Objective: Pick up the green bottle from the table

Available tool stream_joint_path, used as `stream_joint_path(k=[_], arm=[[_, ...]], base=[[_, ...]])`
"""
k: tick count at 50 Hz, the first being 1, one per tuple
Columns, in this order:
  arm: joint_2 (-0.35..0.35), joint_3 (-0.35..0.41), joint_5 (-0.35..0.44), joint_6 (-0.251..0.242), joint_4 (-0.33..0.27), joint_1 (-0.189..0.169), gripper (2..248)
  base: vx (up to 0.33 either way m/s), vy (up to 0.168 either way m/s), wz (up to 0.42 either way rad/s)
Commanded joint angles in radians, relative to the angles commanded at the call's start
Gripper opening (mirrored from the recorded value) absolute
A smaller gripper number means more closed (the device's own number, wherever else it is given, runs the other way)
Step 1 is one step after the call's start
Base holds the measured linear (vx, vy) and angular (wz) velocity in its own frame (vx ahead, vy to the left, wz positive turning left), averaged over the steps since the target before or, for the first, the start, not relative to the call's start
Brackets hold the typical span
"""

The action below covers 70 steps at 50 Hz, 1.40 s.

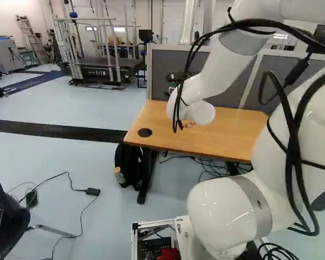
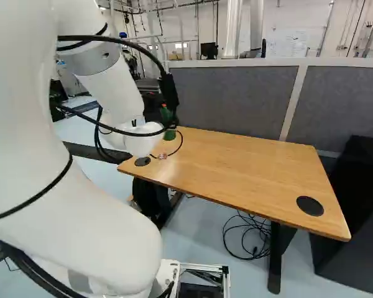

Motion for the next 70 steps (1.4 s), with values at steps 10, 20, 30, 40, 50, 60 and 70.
stream_joint_path(k=[10,20,30,40,50,60,70], arm=[[0.046,0.043,0.000,0.000,0.000,0.001,108],[0.049,0.049,0.000,0.000,0.001,0.000,108],[0.057,0.067,-0.001,0.000,0.003,-0.003,108],[0.069,0.096,-0.002,0.000,0.007,-0.008,108],[0.087,0.136,-0.004,0.000,0.013,-0.015,108],[0.108,0.185,-0.006,0.000,0.019,-0.023,108],[0.126,0.226,-0.007,0.000,0.025,-0.030,108]], base=[[0.000,0.000,0.000],[0.000,0.000,0.000],[0.000,0.000,0.000],[0.000,0.000,0.000],[0.000,0.000,0.000],[0.000,0.000,0.000],[0.000,0.000,0.000]])
